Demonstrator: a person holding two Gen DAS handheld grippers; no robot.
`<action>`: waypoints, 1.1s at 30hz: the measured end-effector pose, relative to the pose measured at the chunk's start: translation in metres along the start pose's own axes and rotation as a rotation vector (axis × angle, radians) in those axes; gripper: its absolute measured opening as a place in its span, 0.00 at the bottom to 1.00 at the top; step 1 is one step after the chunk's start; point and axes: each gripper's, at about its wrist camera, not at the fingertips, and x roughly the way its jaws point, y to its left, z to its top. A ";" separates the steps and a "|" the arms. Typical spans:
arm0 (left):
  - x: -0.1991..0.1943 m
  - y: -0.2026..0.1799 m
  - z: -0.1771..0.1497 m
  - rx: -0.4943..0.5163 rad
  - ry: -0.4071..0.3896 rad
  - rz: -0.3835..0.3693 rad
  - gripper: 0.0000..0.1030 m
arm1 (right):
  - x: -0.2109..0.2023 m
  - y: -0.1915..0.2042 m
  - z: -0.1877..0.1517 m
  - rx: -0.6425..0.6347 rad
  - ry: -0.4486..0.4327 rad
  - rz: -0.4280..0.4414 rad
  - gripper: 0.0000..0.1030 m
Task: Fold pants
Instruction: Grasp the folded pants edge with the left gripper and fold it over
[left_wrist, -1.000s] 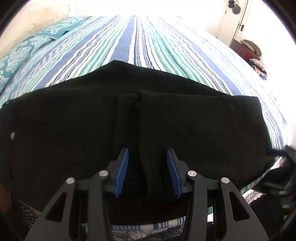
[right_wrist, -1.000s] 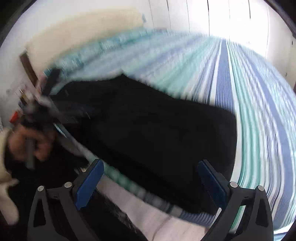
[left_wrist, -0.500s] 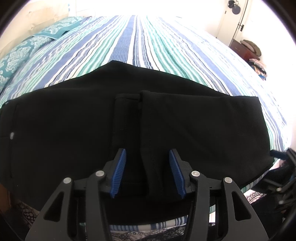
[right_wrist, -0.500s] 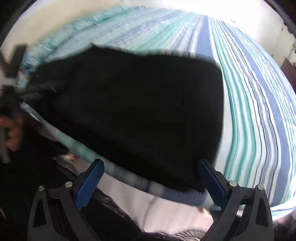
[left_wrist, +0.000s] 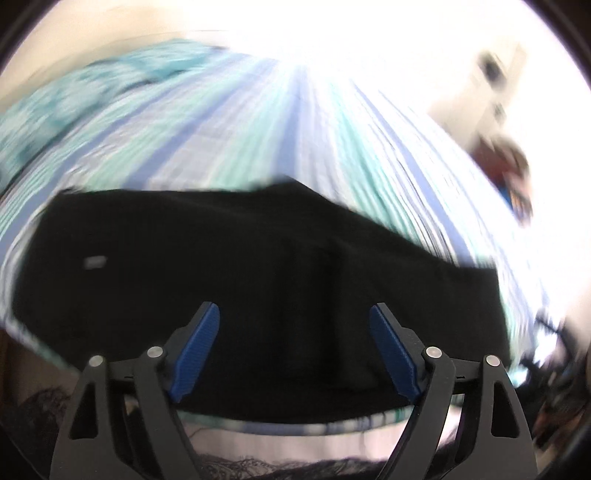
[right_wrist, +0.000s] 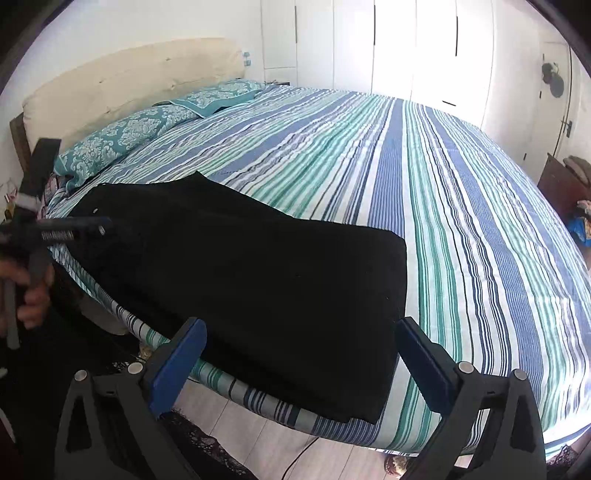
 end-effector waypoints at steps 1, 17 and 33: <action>-0.011 0.025 0.009 -0.073 -0.035 0.003 0.85 | 0.003 0.001 0.003 -0.007 -0.005 0.003 0.98; 0.041 0.210 0.068 -0.090 0.257 0.233 0.90 | 0.019 0.020 0.000 -0.021 0.045 0.091 0.98; 0.090 0.216 0.105 -0.077 0.301 0.226 0.92 | 0.039 0.048 -0.004 -0.052 0.138 0.117 0.98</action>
